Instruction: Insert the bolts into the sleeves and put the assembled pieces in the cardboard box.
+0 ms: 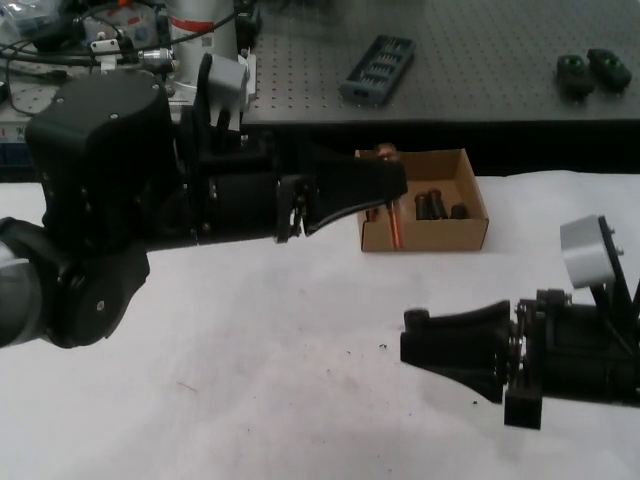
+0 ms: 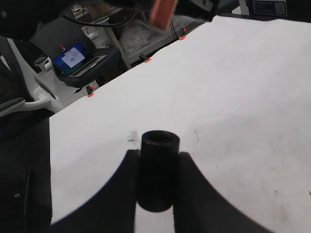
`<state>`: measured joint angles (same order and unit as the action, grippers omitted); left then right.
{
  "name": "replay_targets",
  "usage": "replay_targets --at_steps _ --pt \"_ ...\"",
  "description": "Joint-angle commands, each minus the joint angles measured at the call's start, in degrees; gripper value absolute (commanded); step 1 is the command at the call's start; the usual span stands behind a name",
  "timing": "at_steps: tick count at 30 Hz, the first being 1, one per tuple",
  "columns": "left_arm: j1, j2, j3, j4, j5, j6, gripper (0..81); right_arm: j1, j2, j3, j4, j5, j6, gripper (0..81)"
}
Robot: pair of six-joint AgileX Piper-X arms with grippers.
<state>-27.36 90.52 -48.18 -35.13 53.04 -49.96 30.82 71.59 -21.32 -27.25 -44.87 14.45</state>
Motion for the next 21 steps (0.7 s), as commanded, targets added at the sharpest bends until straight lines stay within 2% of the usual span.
replay_targets --at_steps 1,4,17,21 --pt "-0.2 0.0 -0.3 0.0 -1.8 2.8 0.6 -0.3 0.2 -1.1 -0.4 0.1 1.7 5.4" --pt "-0.2 0.0 -0.3 1.2 -4.3 4.8 0.6 -0.3 0.4 -1.1 0.4 -1.0 2.5 5.4" --pt "-0.2 0.0 -0.3 6.1 -6.6 15.1 0.6 -0.3 9.8 -7.1 0.1 -1.4 3.1 5.4" --pt "0.2 0.0 -0.3 8.9 -11.3 18.6 0.6 -0.3 12.4 -8.3 -0.2 -2.1 3.1 5.4"
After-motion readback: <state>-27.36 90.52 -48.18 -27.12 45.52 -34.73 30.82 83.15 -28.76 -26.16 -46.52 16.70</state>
